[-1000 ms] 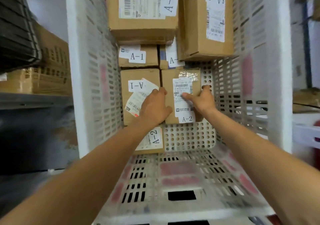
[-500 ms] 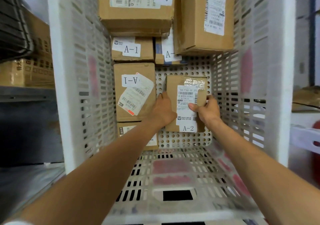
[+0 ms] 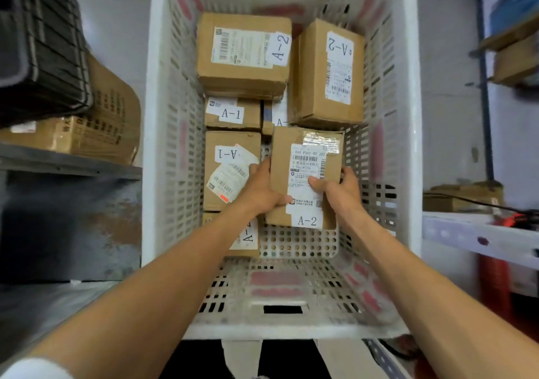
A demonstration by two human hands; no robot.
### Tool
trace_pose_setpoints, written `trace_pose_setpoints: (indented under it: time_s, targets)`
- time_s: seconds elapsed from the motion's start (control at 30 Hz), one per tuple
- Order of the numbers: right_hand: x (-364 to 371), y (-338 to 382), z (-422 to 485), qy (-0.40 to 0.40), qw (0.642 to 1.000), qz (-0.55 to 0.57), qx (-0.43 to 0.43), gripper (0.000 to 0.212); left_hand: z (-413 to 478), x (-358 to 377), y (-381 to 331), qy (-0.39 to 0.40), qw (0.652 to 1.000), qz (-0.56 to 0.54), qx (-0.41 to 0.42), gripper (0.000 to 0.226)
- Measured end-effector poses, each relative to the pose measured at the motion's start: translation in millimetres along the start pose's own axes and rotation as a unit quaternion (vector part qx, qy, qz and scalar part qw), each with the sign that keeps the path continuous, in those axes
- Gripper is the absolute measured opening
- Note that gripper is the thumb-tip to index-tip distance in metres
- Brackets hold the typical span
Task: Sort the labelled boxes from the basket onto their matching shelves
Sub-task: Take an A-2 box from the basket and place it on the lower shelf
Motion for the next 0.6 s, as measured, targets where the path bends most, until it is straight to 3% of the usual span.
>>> trace_pose_setpoints:
  time_s: [0.2,0.6]
  targets:
    - [2,85,-71,0.012,0.995,-0.044,-0.088,0.063,-56,-52,-47,0.003,0.997,-0.06,0.043,0.102]
    - [0,238,-237,0.003,0.951,-0.045,-0.305,0.119,-187,-177,-174,-0.042,0.971,-0.038,0.231,0.122]
Point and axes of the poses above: each hand's wrist, its own z-axis towards the middle knuckle, its own x-axis out of the palm, y = z × x, the point moved 10 cm from there along z, towards the middle knuckle
